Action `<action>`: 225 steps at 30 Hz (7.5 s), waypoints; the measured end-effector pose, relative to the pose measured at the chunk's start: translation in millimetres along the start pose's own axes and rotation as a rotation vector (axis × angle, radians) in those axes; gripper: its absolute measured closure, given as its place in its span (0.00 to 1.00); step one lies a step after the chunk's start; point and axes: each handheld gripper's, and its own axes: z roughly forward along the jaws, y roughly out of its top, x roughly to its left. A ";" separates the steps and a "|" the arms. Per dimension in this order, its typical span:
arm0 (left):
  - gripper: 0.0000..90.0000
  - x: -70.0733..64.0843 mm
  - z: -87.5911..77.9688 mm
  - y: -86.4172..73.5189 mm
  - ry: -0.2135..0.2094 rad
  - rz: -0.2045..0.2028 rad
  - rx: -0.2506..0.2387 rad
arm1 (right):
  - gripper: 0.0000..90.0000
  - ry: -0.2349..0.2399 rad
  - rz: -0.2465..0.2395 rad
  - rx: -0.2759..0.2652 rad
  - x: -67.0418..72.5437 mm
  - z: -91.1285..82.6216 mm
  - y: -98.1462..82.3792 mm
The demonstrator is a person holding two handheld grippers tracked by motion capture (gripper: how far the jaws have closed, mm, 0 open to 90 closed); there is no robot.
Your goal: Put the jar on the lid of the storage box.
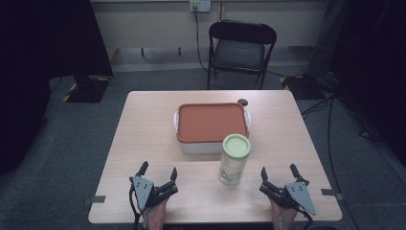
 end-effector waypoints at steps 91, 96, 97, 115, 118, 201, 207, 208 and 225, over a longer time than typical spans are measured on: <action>0.00 -110.8 39.2 51.8 -0.373 0.001 -0.016 | 0.01 0.001 0.003 -0.001 -0.1 -0.3 0.0; 0.00 -117.0 43.5 55.4 -0.390 0.012 -0.012 | 0.01 0.002 0.002 0.000 -0.1 -0.3 0.0; 0.00 -118.1 44.2 56.1 -0.397 0.010 -0.014 | 0.01 0.002 0.001 0.000 -0.1 -0.3 0.0; 0.00 -139.1 57.5 59.2 -0.462 0.009 0.013 | 0.01 -0.002 0.001 0.003 0.1 -0.2 0.1; 0.00 -142.6 59.4 60.7 -0.464 0.016 0.013 | 0.01 -0.001 0.001 0.003 0.0 -0.1 0.1; 0.03 -170.3 89.9 -1.8 -0.341 0.049 0.157 | 0.01 0.006 0.002 0.000 -0.3 -0.3 0.0; 0.04 -171.2 91.3 -4.0 -0.347 0.054 0.172 | 0.01 0.006 0.002 0.000 -0.3 -0.3 0.0; 0.04 -171.5 91.5 -4.1 -0.349 0.054 0.171 | 0.01 0.006 0.002 0.000 -0.3 -0.3 0.0; 0.11 -170.8 92.8 -3.7 -0.344 0.036 0.187 | 0.01 0.006 0.002 0.000 -0.3 -0.3 0.0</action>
